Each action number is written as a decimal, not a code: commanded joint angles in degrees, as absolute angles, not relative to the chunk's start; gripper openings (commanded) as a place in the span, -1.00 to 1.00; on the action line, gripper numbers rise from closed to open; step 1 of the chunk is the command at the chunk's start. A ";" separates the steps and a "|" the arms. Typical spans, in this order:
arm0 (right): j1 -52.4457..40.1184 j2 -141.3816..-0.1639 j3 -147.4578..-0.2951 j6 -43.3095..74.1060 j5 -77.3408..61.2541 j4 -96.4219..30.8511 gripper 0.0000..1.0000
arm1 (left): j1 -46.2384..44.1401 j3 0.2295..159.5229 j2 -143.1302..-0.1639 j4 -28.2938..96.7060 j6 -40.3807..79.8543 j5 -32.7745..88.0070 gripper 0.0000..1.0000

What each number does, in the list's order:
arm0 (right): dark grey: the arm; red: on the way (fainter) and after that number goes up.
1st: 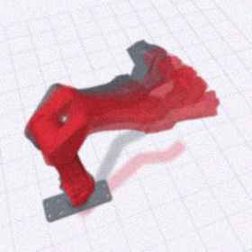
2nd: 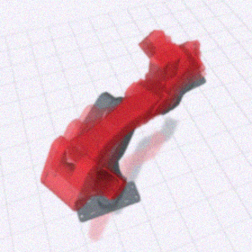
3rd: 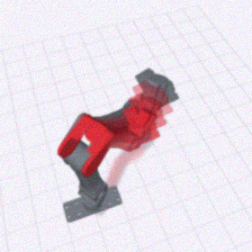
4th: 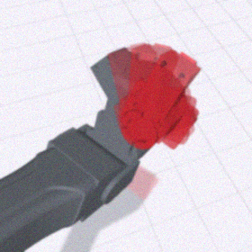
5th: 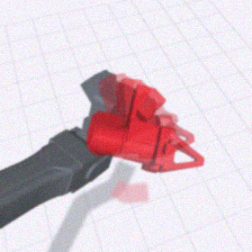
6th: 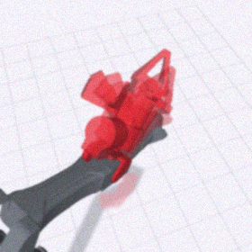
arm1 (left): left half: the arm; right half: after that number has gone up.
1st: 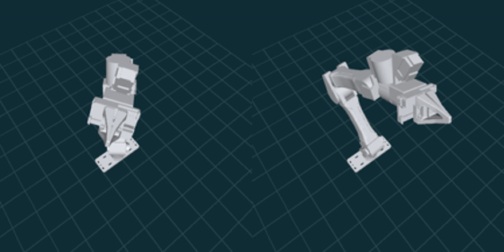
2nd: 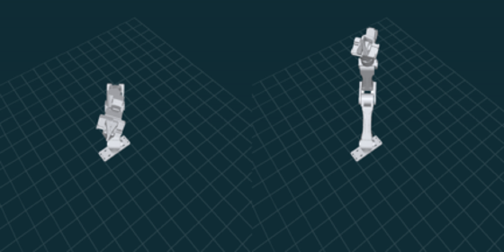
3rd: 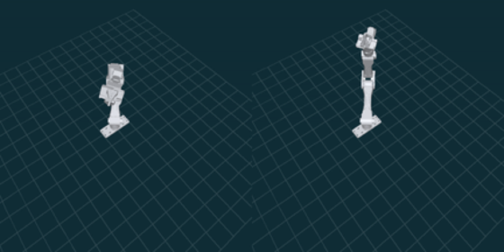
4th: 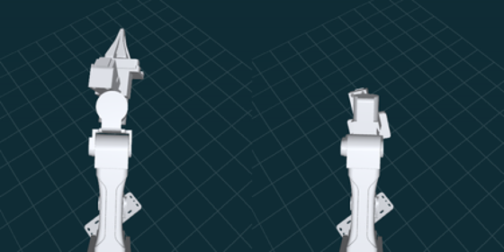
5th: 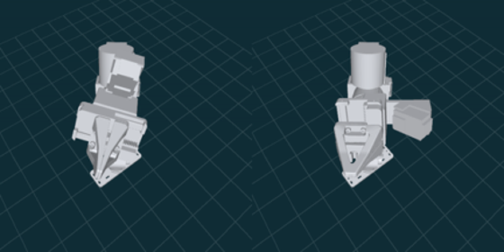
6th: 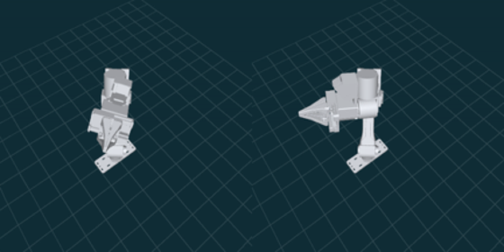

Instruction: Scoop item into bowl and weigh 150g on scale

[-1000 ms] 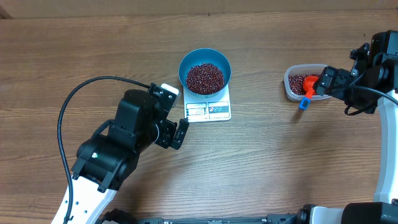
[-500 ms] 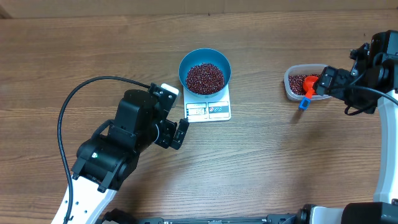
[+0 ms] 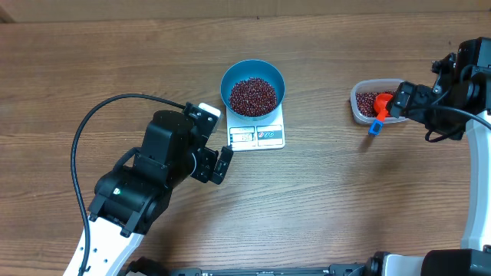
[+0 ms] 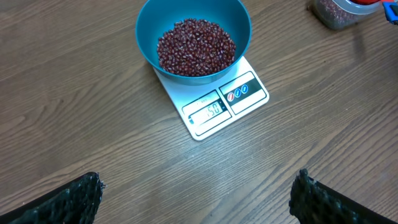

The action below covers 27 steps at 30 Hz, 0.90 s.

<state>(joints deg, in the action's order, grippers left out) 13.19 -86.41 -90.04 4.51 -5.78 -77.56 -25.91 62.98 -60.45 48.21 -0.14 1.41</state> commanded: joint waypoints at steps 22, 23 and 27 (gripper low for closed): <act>13.21 -86.26 -90.06 4.89 -6.28 -77.25 1.00 | -26.28 58.59 -48.27 52.34 0.16 0.12 0.99; 13.21 -86.26 -90.06 4.89 -6.28 -77.25 1.00 | -26.28 58.04 -47.00 52.64 0.19 -0.08 0.99; 13.21 -86.26 -90.06 4.91 -6.28 -77.25 1.00 | -26.20 54.54 -42.13 52.69 0.30 0.01 0.99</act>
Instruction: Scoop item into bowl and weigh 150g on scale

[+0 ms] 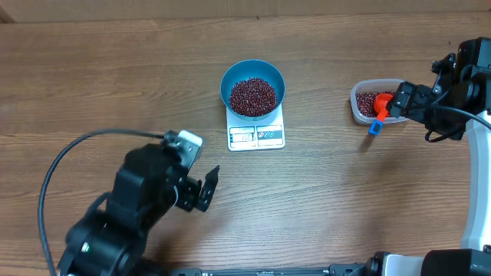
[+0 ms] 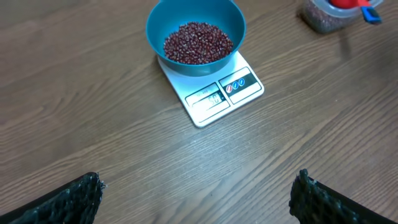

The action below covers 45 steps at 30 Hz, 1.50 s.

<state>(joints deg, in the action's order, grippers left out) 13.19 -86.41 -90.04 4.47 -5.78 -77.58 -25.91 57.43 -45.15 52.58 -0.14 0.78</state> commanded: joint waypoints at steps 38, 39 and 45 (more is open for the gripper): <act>13.21 -86.26 -90.06 4.89 -6.28 -77.25 1.00 | -7.16 3.01 -0.14 -3.40 5.26 13.87 0.99; 13.21 -86.26 -90.06 4.89 -6.28 -77.25 1.00 | -6.55 1.76 -0.14 -6.02 4.19 15.40 0.99; 13.21 -86.26 -90.06 4.89 -6.28 -77.25 1.00 | -5.63 0.27 -0.14 -8.45 -1.32 17.54 0.99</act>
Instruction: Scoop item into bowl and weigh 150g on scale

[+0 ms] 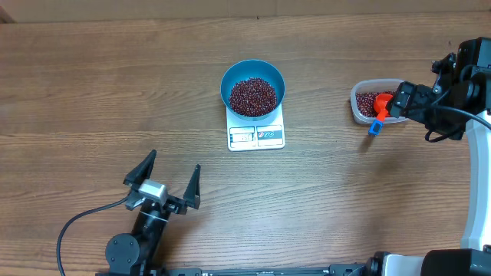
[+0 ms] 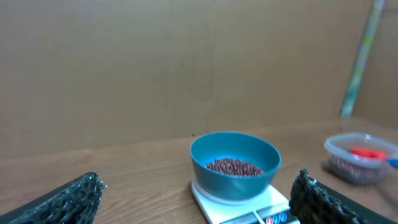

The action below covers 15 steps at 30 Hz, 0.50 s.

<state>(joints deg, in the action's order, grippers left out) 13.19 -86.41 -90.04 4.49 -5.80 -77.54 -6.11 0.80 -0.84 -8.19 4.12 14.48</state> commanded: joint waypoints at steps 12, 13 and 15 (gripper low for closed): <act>13.21 -86.26 -90.06 4.89 -6.28 -77.25 1.00 | -5.63 0.25 -0.14 3.11 -14.00 15.73 0.99; 13.21 -86.26 -90.06 4.89 -6.28 -77.25 1.00 | -5.63 0.25 -0.16 3.18 -13.93 15.07 0.99; 13.21 -86.26 -90.06 4.89 -6.28 -77.25 1.00 | -5.63 0.25 -0.16 3.22 -13.96 14.57 0.99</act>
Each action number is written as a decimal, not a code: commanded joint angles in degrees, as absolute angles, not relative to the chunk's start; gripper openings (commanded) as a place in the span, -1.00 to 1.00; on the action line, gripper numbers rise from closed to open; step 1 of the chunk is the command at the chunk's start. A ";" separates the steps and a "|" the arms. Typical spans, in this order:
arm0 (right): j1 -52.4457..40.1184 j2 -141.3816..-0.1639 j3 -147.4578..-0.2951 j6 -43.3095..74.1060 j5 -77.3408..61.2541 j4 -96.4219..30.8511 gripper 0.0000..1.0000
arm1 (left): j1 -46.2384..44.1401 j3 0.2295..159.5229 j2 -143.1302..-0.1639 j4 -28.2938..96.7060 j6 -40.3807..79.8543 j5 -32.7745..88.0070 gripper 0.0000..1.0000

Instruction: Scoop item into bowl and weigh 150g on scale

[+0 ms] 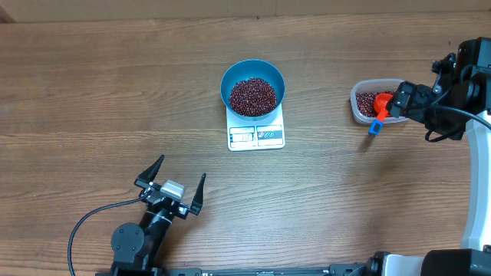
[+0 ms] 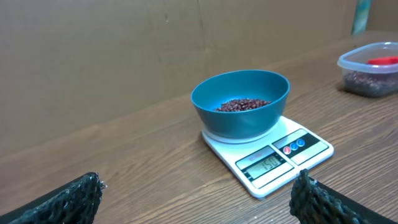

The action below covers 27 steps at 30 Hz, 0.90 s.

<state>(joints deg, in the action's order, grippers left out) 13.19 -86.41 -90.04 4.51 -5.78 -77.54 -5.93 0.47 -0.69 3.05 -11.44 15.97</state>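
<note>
A blue bowl [image 1: 252,88] of dark red beans stands on a white scale [image 1: 256,136]. In the left wrist view the bowl [image 2: 241,106] sits on the scale [image 2: 267,158], whose display seems to read 150. My left gripper [image 1: 181,170] is open and empty near the table's front edge, well short of the scale; its fingertips [image 2: 93,186] frame the bare wood. At the right, my right gripper [image 1: 399,103] is shut on an orange scoop [image 1: 381,102] with a blue handle, held at the rim of a clear tub [image 1: 364,103] of beans.
A brown cardboard wall [image 2: 124,50] runs along the table's far side. The left arm's black cable [image 1: 84,226] loops by the front edge. The clear tub [image 2: 368,68] shows at the far right of the left wrist view.
My left gripper has shifted slightly to the right near the front edge and now points lower, so the scale's display shows. The right gripper, scoop, bowl and scale have not moved.
My left gripper was open just left of the scale, looking down on the bowl. Then it stood farther back toward the front left. Later it was low at the front edge, facing the bowl. The right gripper held the scoop at the tub throughout.
</note>
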 commanded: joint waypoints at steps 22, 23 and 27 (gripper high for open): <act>13.21 -86.26 -90.06 4.89 -6.28 -77.25 1.00 | 1.48 0.21 -0.14 4.29 -3.09 5.54 0.99; 13.21 -86.26 -90.06 4.89 -6.28 -77.25 1.00 | 1.48 0.21 -0.14 4.29 -3.92 5.56 0.99; 13.21 -86.26 -90.06 4.89 -6.28 -77.25 1.00 | 1.48 0.21 -0.14 4.19 -4.29 5.76 0.99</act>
<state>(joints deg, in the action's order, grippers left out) 13.19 -86.41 -90.04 4.49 -5.80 -77.54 1.23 0.47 -0.69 3.84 -4.78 7.20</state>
